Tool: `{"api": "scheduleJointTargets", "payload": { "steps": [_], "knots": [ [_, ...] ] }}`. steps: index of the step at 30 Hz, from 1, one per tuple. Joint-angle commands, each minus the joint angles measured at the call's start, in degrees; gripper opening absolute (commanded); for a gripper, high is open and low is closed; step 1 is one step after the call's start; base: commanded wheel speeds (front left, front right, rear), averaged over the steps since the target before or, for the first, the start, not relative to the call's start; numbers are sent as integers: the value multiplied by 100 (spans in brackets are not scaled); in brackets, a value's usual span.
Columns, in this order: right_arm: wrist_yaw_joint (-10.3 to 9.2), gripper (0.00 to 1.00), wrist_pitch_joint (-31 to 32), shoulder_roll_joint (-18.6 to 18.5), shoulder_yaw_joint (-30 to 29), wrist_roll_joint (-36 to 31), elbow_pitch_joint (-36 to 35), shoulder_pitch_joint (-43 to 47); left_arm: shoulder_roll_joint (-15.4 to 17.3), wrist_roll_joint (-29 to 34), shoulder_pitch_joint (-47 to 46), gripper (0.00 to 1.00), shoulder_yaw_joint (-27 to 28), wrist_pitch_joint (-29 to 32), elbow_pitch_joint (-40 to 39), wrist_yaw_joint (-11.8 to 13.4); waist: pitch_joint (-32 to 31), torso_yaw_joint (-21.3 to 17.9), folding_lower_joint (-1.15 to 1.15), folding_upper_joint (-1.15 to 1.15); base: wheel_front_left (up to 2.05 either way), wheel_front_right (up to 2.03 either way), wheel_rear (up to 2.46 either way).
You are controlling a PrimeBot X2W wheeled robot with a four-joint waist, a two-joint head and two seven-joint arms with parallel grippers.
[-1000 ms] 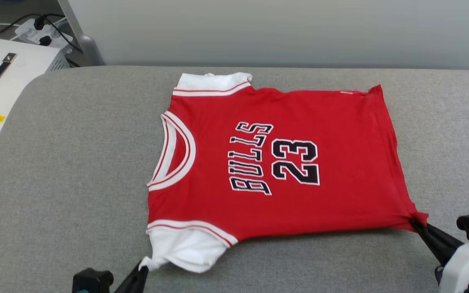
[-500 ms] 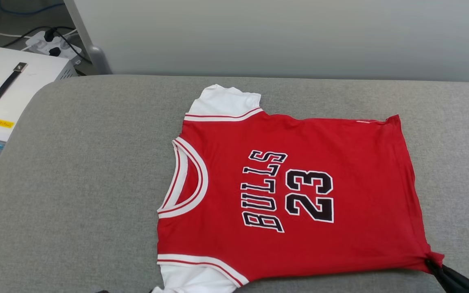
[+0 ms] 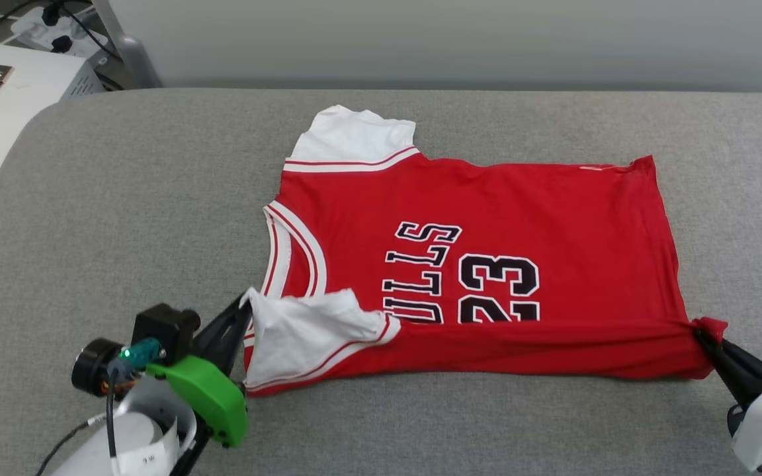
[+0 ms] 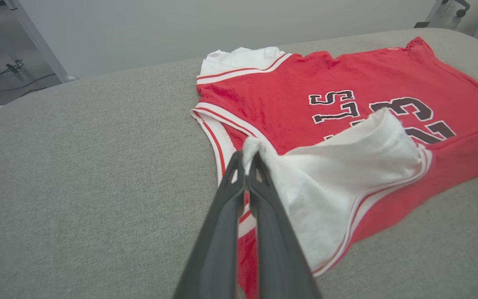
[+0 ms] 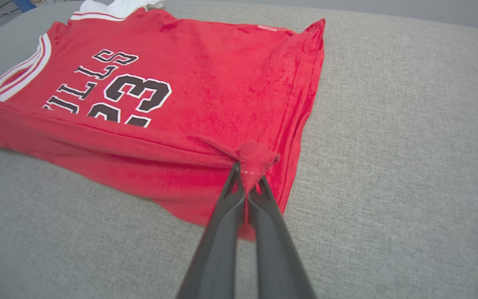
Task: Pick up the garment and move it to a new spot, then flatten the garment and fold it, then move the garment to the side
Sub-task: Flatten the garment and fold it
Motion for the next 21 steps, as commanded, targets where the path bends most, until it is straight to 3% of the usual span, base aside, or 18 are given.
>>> {"api": "scheduleJointTargets", "payload": {
  "steps": [1,11,21],
  "knots": [
    [-5,0,46,6,-46,10,-45,-207,-44,41,-321,0,43,8,107,-84,265,-116,0,0,0,0,0],
    [-5,0,415,63,134,102,289,-1215,-402,74,-1720,0,45,-15,1479,-649,1046,-299,0,0,0,0,0],
    [-5,0,327,223,752,158,1139,-1829,-901,-11,-2045,0,-323,-231,3243,-1022,1275,-321,0,0,0,0,0]
  ]
}}
